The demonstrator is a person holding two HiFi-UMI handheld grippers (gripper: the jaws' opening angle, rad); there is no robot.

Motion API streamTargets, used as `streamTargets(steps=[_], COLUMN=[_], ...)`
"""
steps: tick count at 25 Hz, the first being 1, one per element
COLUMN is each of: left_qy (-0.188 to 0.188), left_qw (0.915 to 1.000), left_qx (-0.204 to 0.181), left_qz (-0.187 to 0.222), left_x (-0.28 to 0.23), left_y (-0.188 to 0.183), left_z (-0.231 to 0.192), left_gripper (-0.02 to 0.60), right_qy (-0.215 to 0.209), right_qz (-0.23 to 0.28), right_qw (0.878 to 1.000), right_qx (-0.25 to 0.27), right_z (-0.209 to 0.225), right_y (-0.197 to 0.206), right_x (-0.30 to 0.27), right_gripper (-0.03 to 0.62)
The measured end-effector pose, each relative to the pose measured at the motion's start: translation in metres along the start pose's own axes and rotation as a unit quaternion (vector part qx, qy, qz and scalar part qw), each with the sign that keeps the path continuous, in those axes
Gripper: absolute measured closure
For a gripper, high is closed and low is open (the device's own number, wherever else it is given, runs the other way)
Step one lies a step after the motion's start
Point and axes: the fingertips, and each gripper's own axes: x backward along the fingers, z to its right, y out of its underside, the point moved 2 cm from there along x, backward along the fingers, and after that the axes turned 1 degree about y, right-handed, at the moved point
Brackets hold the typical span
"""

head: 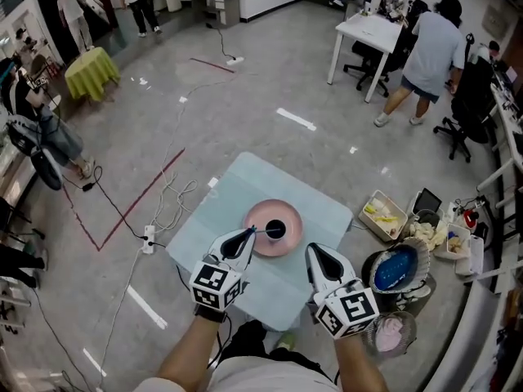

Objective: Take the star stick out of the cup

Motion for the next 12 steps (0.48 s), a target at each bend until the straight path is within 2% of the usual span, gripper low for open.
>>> streamTargets(steps=[12], left_qy=[-0.011], left_qw=[0.9978], left_qx=[-0.020], left_qz=[0.062], left_x=[0.057], left_y=[-0.065], left_z=[0.076], left_gripper=[0.561], right_qy=[-0.029], right_qz=[0.043], right_qw=[0.998], right_qx=[0.034], right_z=[-0.014], right_y=[-0.048], right_x=[0.059], right_gripper=[0.588])
